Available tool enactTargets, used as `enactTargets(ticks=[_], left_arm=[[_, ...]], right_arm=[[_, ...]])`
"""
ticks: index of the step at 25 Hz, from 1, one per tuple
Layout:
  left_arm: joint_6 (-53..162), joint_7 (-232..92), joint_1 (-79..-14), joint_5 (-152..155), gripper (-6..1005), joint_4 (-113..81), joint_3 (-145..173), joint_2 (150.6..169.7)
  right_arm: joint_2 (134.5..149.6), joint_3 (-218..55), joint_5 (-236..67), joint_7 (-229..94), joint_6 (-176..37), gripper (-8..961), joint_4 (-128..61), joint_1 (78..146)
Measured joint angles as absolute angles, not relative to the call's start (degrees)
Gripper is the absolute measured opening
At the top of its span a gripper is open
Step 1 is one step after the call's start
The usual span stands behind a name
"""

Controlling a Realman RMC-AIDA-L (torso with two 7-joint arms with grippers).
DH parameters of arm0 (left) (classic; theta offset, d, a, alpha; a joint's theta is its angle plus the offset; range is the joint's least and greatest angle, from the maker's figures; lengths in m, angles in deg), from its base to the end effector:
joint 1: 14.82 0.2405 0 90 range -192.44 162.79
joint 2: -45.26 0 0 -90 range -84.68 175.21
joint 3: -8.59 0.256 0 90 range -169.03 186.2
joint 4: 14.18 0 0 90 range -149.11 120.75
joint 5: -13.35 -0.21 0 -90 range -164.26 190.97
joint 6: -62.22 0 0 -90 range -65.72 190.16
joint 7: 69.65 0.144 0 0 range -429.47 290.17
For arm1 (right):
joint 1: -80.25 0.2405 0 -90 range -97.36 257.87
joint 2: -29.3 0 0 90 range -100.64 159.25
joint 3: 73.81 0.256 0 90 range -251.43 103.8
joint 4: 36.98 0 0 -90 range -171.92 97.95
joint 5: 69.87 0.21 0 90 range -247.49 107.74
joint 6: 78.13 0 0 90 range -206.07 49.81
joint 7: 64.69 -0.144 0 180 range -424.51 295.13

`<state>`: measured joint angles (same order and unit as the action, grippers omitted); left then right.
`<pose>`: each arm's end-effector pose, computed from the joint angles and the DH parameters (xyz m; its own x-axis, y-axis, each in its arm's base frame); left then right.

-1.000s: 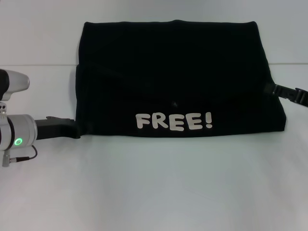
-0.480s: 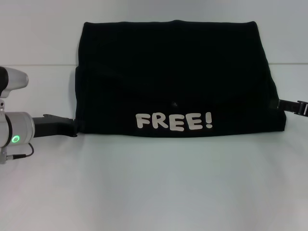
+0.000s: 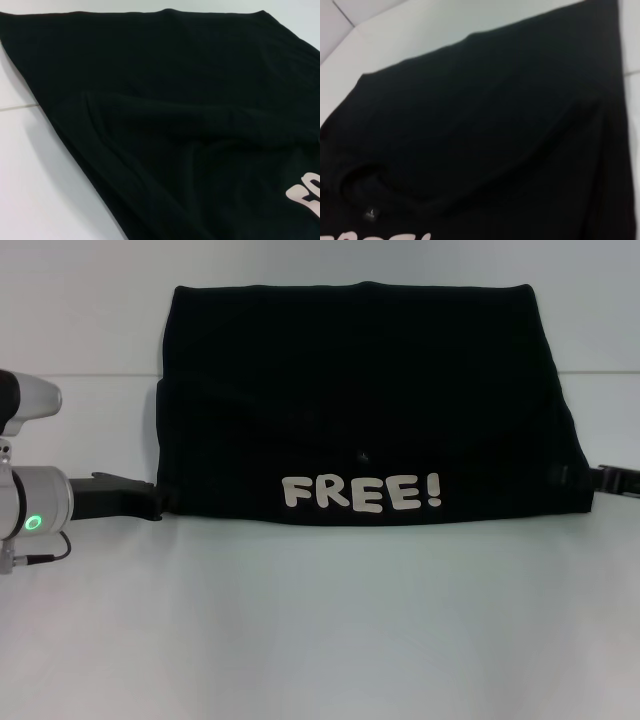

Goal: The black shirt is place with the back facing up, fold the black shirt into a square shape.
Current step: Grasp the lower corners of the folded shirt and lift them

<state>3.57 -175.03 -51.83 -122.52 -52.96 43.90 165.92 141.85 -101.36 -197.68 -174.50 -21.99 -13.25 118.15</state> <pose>-0.3025 0.3949 0.0029 0.6548 0.6528 0.3809 0.7474 -0.4842 -0.4550 0.3362 0.3970 0.0295 0.3711 -0.7188 -0.5878 -0.9255 -0.2348 -0.2973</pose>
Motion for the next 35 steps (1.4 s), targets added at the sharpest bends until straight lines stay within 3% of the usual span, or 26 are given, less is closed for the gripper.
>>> enactTargets(ticks=[5, 13, 21, 24, 30, 35], left_arm=[[3.7, -175.0, -52.0, -122.5, 33, -52.8, 43.9, 165.83], [4.0, -175.0, -52.3, -122.5, 37, -52.7, 43.9, 165.75], [2.6, -176.5, -51.3, -122.5, 42, -53.6, 43.4, 165.92], [-2.1, -177.6, -49.8, -122.4, 43, -56.3, 43.4, 166.22], [-16.5, -180.4, -45.4, -122.5, 47, -64.9, 43.1, 166.97], [-28.6, -179.0, -42.3, -122.8, 49, -67.7, 37.8, 166.80]], right_arm=[[142.97, -102.1, -197.9, -174.2, -22.1, 736, -12.8, 118.4], [142.81, -102.2, -198.0, -174.2, -21.5, 553, -12.7, 117.6], [142.51, -101.5, -197.6, -172.0, -18.0, 195, -11.6, 115.7], [143.16, -100.5, -197.3, -169.5, -13.1, 80, -9.2, 114.0], [144.74, -97.0, -197.1, -166.0, -3.4, 24, -4.2, 108.7], [144.07, -95.6, -197.1, -161.0, 5.1, 24, -3.7, 103.5]])
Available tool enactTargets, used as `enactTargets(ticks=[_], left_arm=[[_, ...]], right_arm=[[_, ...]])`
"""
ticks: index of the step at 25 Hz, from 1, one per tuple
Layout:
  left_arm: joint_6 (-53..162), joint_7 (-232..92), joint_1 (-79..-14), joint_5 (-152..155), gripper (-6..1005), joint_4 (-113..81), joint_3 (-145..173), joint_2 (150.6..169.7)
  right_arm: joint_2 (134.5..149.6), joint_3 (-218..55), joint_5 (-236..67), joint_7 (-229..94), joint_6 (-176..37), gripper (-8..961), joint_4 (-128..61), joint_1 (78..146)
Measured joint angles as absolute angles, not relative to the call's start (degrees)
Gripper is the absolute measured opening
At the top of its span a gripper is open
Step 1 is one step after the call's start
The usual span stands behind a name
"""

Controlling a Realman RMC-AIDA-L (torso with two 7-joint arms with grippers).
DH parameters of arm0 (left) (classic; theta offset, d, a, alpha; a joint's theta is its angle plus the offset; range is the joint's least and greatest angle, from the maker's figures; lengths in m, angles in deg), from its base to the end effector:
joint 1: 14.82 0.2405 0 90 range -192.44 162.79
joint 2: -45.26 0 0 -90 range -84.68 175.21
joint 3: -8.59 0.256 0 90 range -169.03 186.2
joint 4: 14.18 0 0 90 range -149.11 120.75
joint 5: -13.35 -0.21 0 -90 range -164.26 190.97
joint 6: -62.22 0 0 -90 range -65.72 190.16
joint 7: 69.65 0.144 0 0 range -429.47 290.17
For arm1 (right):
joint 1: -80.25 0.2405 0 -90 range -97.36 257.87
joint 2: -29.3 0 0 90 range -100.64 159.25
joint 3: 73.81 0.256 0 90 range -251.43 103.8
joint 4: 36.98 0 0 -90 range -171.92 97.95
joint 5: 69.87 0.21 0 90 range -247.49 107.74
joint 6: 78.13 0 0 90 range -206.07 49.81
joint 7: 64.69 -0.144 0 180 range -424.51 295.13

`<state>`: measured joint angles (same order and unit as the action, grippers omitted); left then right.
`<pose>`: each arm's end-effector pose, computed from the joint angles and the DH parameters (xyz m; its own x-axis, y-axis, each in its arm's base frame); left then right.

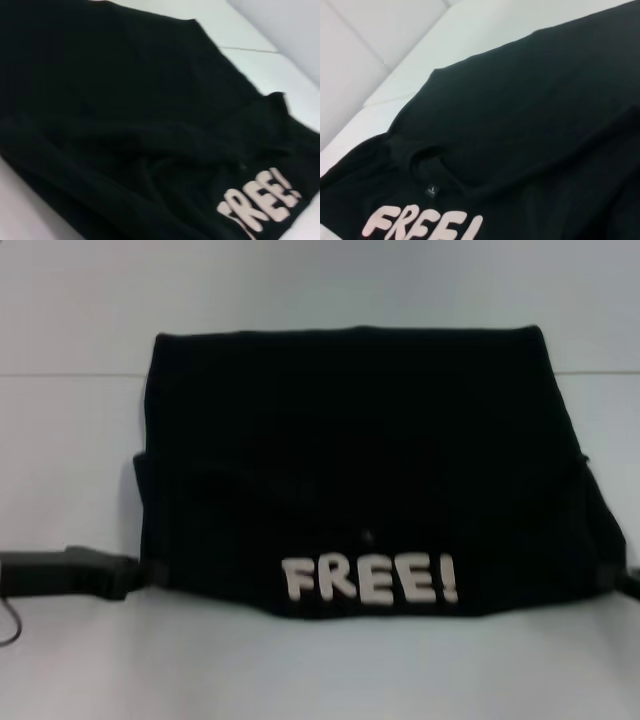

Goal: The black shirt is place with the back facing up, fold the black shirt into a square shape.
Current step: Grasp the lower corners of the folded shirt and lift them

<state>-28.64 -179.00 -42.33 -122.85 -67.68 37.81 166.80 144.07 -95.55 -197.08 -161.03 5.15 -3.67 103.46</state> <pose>-0.3063 0.3155 0.0351 0.5595 0.7413 0.3707 0.8246 -0.5428 -0.1592 0.3646 0.2925 0.0397 0.4362 -0.7035 -0.5611 -0.8892 -0.4327 -0.1487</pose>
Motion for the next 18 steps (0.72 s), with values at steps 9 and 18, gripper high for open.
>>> enactTargets(ticks=[9, 18], left_arm=[[-47.0, -172.0, -38.6, -128.2, 54, -67.7, 30.3, 166.46], [-55.7, -168.7, -35.9, -130.6, 59, -67.6, 28.9, 166.83]], right_arm=[[142.41, -91.0, -197.5, -150.5, 19.5, 25, -3.5, 94.7], [142.14, -88.8, -198.4, -146.6, 26.5, 24, -2.3, 88.8]])
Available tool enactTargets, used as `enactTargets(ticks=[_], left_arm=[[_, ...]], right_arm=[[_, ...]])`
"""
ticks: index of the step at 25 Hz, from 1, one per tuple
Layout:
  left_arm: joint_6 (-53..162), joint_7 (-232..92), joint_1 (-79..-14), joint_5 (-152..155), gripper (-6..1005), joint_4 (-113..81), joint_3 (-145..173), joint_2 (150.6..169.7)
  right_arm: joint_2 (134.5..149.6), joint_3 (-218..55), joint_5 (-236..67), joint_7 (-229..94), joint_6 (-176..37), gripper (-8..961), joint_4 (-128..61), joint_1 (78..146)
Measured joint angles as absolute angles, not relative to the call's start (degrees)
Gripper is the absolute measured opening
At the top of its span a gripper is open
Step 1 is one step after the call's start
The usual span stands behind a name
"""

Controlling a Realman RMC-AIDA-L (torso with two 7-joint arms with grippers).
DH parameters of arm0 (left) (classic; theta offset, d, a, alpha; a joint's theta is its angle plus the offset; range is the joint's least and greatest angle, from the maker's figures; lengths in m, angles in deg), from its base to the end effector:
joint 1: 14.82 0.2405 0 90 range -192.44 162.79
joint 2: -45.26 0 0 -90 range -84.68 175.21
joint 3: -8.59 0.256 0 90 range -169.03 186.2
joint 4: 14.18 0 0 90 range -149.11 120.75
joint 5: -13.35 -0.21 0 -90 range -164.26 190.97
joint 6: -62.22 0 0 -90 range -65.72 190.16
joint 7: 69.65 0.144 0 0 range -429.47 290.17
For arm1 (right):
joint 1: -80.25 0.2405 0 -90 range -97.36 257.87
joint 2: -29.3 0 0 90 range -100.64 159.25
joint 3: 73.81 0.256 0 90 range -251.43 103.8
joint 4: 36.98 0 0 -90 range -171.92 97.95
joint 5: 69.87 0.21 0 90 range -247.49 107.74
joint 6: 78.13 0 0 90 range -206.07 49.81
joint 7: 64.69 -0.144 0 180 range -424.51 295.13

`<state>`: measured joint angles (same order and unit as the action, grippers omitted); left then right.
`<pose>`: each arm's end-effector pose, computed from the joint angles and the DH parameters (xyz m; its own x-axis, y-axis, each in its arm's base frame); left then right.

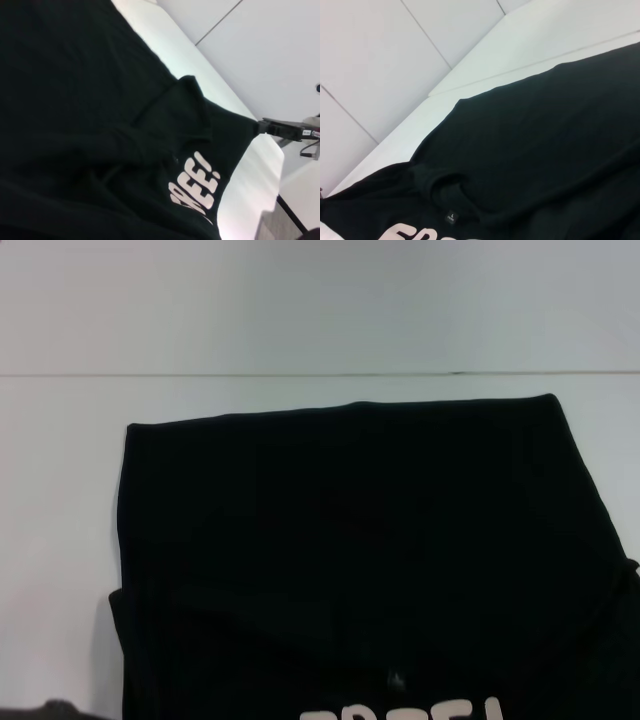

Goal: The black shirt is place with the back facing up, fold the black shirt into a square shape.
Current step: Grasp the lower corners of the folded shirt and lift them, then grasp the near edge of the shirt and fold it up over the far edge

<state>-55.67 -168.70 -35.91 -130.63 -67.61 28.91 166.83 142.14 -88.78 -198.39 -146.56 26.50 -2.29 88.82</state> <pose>-0.3166 0.2171 0.0391 0.5532 0.7901 0.2640 0.7788 -0.6031 0.1728 0.3910 0.1726 0.0651 0.4670 -0.6554 -0.5935 -0.8410 -0.5366 -0.0692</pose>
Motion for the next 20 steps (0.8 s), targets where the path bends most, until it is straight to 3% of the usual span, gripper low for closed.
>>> enactTargets(ticks=[11, 20], left_arm=[[-56.1, -169.0, -36.5, -133.1, 65, -67.3, 28.7, 166.85], [-49.6, -172.6, -47.3, -131.5, 70, -62.1, 26.8, 163.22]], right_arm=[[142.03, -86.2, -199.2, -146.6, 28.7, 25, -1.5, 88.8], [140.70, -80.3, -199.0, -147.0, 25.4, 25, -2.1, 99.1]])
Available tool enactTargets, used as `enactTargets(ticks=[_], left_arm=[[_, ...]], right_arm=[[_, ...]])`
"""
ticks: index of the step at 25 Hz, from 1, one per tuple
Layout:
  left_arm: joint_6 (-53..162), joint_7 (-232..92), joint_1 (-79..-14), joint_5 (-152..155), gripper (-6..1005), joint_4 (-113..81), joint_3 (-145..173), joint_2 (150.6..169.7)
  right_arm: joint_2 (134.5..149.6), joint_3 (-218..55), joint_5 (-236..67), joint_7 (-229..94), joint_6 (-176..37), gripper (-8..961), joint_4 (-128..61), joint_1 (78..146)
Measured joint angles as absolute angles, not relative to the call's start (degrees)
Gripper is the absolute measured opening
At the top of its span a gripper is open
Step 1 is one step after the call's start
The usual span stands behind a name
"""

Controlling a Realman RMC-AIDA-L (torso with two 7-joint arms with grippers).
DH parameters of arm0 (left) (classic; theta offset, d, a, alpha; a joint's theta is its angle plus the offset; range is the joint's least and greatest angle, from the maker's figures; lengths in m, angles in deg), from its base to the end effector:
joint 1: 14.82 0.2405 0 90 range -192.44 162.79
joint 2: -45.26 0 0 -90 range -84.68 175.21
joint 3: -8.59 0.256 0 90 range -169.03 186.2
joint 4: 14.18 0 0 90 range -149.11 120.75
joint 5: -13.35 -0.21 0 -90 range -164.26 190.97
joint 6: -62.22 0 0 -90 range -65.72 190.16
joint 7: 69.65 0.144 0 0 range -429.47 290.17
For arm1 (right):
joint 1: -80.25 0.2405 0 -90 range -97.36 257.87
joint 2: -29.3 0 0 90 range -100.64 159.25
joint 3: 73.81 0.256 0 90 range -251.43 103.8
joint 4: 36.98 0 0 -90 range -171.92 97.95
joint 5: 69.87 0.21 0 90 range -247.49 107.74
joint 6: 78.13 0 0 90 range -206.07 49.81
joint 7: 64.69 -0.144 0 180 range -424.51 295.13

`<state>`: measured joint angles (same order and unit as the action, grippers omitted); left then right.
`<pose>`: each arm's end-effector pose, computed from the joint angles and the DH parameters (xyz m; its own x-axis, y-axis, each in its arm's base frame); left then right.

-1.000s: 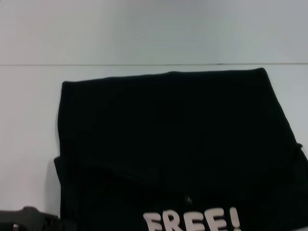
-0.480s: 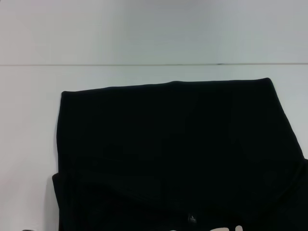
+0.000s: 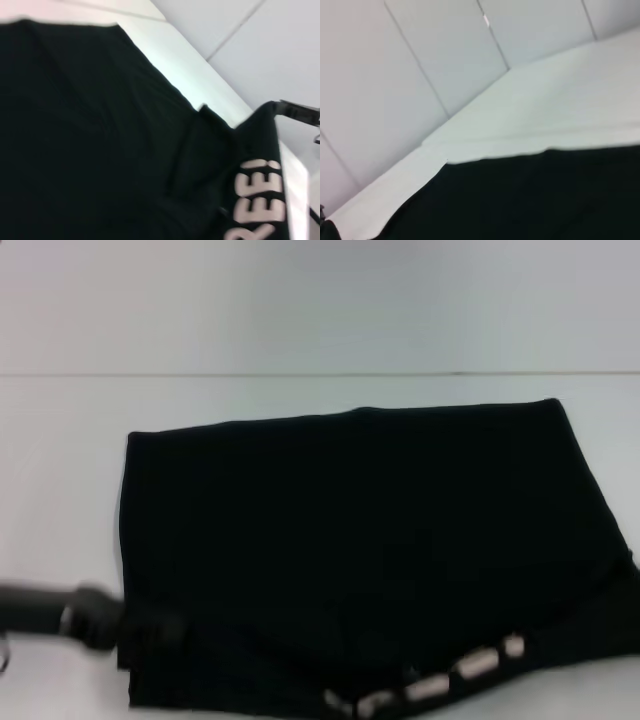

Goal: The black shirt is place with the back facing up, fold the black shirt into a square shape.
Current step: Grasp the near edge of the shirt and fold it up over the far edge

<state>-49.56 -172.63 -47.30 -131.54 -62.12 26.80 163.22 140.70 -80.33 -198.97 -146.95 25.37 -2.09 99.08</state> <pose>-0.2896 0.2869 0.0480 0.6030 0.7473 0.2792 0.7519 -0.6493 0.1140 0.3672 0.2427 0.0907 0.5331 -0.5172 -0.6696 -0.7806 -0.6059 -0.1535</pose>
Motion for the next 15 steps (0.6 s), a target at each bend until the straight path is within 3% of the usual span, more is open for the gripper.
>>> enactTargets(ticks=[7, 15], left_arm=[[-33.0, -176.5, -57.0, -131.1, 74, -52.6, 27.2, 159.71], [-10.8, -178.9, -61.2, -130.8, 79, -50.3, 31.3, 160.22]], right_arm=[[140.61, -79.9, -199.0, -147.8, 12.5, 24, -5.2, 106.5], [141.14, -81.5, -199.3, -150.8, -4.4, 24, -11.1, 113.7]])
